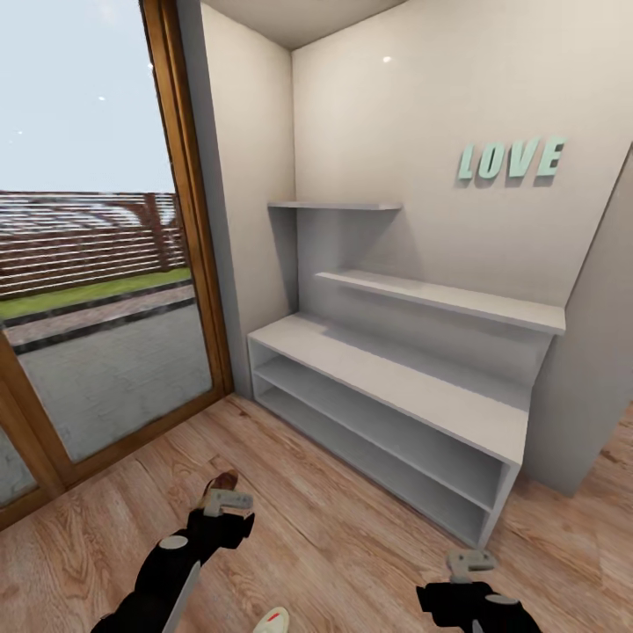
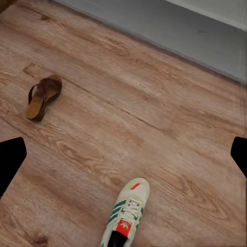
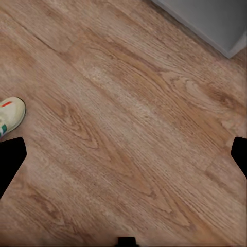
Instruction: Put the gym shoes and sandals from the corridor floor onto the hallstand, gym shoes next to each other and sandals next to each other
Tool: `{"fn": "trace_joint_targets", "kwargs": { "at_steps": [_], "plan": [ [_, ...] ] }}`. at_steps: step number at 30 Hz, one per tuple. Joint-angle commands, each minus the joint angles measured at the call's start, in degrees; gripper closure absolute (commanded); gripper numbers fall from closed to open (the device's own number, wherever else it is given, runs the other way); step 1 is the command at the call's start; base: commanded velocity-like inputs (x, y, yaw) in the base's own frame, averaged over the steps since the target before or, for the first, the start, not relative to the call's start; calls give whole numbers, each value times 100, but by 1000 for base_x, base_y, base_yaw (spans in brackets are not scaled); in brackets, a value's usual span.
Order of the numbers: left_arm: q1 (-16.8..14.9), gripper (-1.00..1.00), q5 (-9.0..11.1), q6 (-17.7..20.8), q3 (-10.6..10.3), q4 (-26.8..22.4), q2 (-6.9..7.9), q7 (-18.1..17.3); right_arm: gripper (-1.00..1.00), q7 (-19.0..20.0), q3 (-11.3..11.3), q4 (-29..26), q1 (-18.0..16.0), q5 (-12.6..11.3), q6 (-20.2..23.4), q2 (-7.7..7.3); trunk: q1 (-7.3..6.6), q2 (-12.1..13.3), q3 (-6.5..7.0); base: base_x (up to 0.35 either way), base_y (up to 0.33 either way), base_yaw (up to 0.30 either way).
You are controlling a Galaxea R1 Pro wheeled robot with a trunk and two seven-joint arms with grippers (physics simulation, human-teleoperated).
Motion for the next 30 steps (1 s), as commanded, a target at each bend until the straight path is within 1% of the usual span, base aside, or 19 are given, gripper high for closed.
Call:
{"fn": "trace_joint_targets", "kwargs": {
  "at_steps": [1, 2, 4, 7, 11, 19, 30],
  "plan": [
    [-2, -100, -10, 32, -126, -13, -1, -4, -100, 0, 1, -36, -1, 5, 70, -4, 0, -3, -5, 0, -60, 0],
    [-1, -100, -14, 33, -213, -17, -1, -2, -100, 1, 1, -53, -1, 7, 98, -2, 0, -3, -5, 0, -132, 0],
    [-1, -100, -19, 34, -290, -20, -1, 1, -100, 3, -6, -70, -1, 8, 124, -2, 0, -3, -6, 0, -190, 0],
    [0, -100, -31, 35, -343, -23, -1, 2, -100, 4, -13, -85, 0, 8, 141, -12, 0, -3, -11, 0, -191, -18],
    [0, -100, -33, 35, -357, -23, -1, 3, -100, 4, -16, -89, 1, 8, 146, -13, 0, -3, -13, 0, -76, -132],
    [0, -100, 12, 28, -332, -19, 14, -2, -100, 15, -4, -78, 0, 10, 148, -6, 0, -3, -14, 0, -15, -222],
    [0, -100, 23, 27, -333, -15, 24, -12, -100, 37, 9, -74, 1, 10, 146, -19, 0, -3, -15, 0, -1, -37]
  ]
}}
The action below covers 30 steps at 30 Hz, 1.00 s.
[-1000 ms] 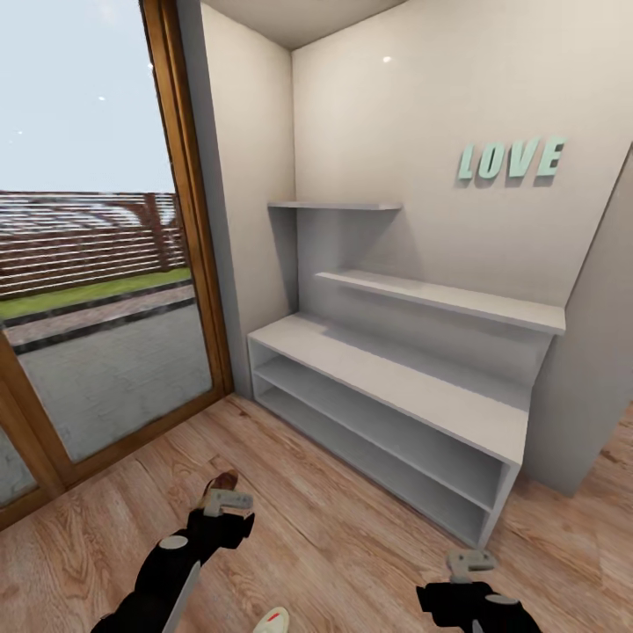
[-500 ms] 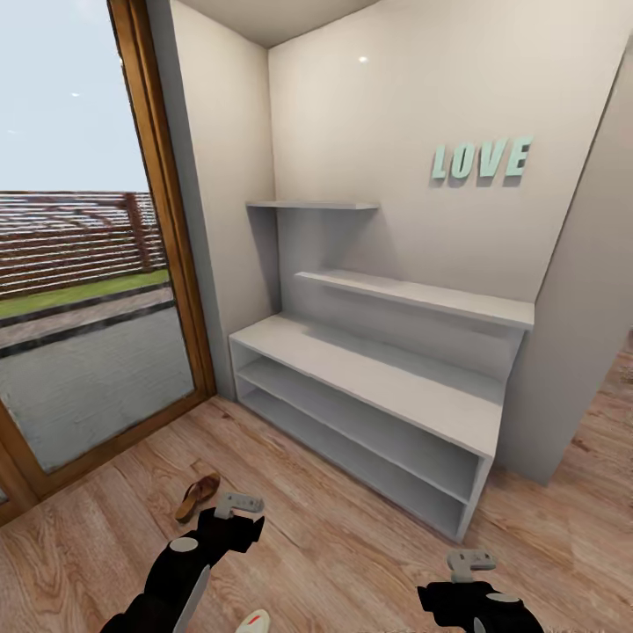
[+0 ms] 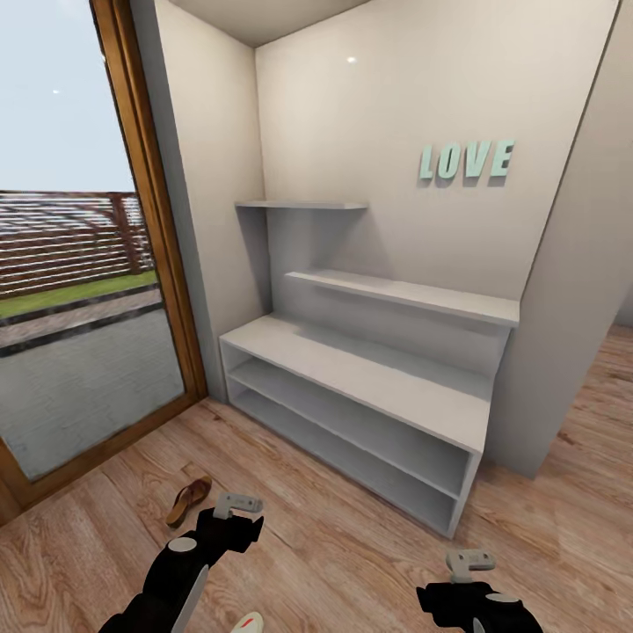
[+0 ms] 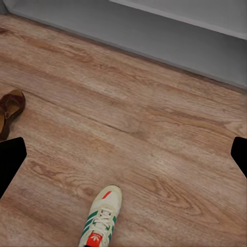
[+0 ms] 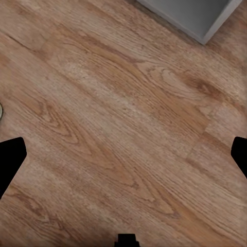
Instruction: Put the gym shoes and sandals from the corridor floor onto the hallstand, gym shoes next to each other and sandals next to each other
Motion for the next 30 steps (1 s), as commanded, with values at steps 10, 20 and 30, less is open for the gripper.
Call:
{"fn": "trace_joint_targets", "kwargs": {
  "at_steps": [10, 20, 30],
  "plan": [
    [-3, -100, 10, 21, 11, -2, 4, -29, -100, 4, -24, -24, 1, 0, 17, -24, 0, -3, -5, 0, 0, -1],
    [8, -100, 26, 19, 153, 59, 11, -74, -100, 3, -19, -17, -1, 2, -18, -17, 0, -3, -5, 0, 0, 0],
    [30, -100, 18, 20, 572, 64, 12, -495, -100, 3, -22, -14, -3, 7, -63, -24, 0, -3, -5, 0, 0, 0]
  ]
}}
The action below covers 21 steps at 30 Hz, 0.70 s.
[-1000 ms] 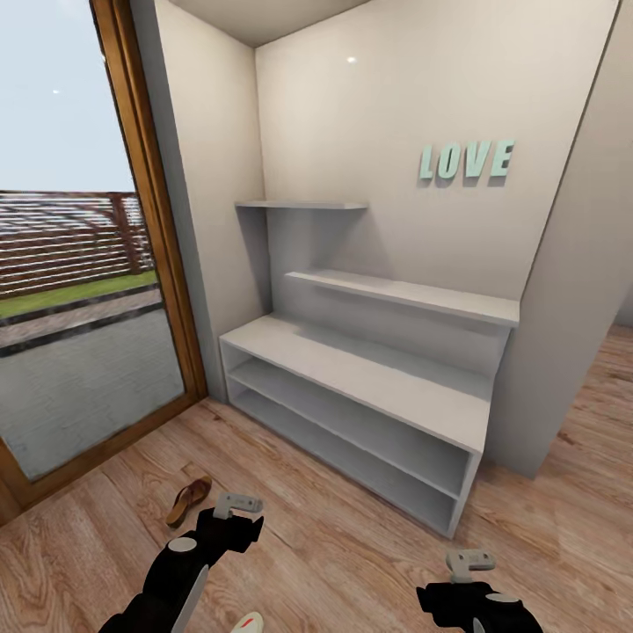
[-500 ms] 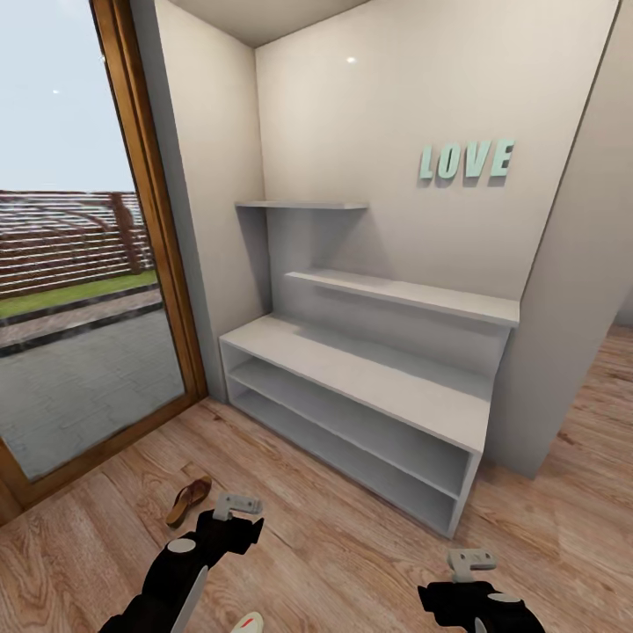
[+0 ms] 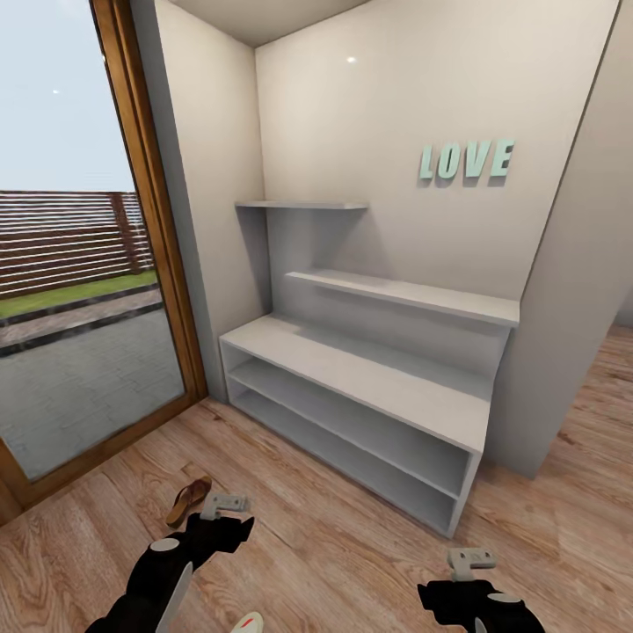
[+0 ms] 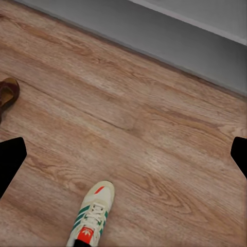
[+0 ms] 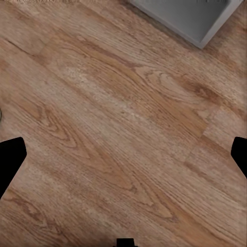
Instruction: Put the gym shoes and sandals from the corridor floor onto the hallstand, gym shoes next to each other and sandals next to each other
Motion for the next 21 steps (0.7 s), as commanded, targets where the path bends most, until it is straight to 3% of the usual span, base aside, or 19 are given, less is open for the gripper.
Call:
{"fn": "trace_joint_targets", "kwargs": {
  "at_steps": [1, 4, 8, 21],
  "plan": [
    [-2, -100, -1, 28, 3, -7, 2, -14, -100, 1, -1, -16, -1, 8, -71, -6, 0, -3, -5, 0, 0, 0],
    [-1, -100, -3, 28, 8, -7, 2, -16, -100, 6, -2, -36, -9, 9, -565, -11, 0, -3, -5, 0, 0, 0],
    [-1, -100, -9, 26, 9, -5, 2, -16, -100, 10, -4, -240, -36, 8, -796, -16, 0, -3, -5, 0, 0, 0],
    [-1, -100, -5, -54, 18, 155, 10, -15, -100, 1, 22, -388, -88, 4, -921, 17, 0, -3, -5, 0, 0, 0]
  ]
}}
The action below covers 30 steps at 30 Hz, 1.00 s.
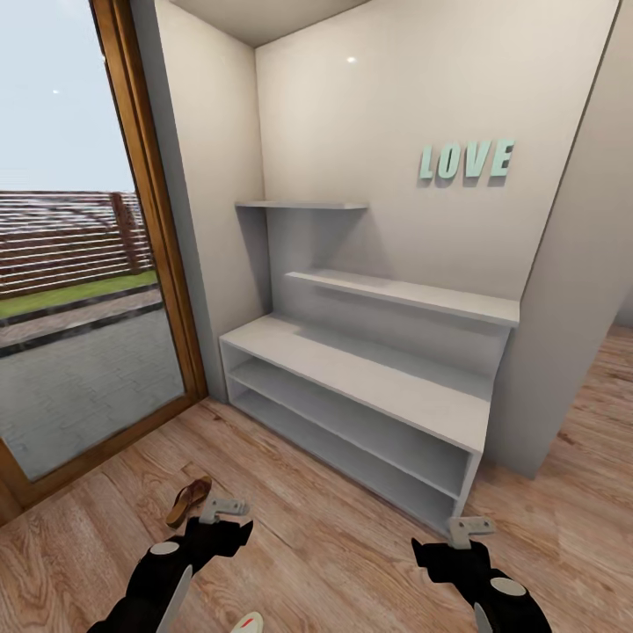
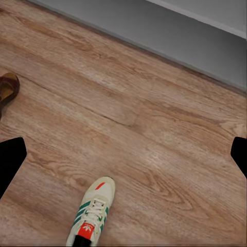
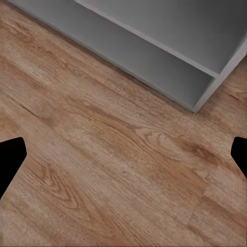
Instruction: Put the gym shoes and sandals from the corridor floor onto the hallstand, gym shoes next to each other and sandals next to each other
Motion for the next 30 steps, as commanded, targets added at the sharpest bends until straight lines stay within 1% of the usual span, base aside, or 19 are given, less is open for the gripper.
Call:
{"fn": "trace_joint_targets", "kwargs": {
  "at_steps": [1, 8, 24, 27, 30],
  "plan": [
    [-3, -100, 3, 28, -4, 17, 3, -11, -100, 1, 0, -8, -4, 8, 30, 0, 0, -4, -6, 0, 0, 0],
    [3, -100, -5, 0, -8, 141, 4, -12, -100, 0, -5, -9, -4, 5, 28, 6, 0, -4, -6, 0, 0, 0],
    [39, -100, -5, -28, -12, 166, 2, -3, -100, 0, -17, -9, -4, 8, 28, 15, 0, -4, -9, 0, 0, 0],
    [45, -100, -10, -28, -12, 167, 1, -3, -100, 0, -22, -9, -4, 7, 28, 9, 66, -124, -80, 0, 0, 0],
    [48, -100, -14, -26, -13, 167, 0, -3, -100, 0, -24, -9, -4, 6, 28, 2, 66, -124, -103, 0, 0, 0]
  ]
}}
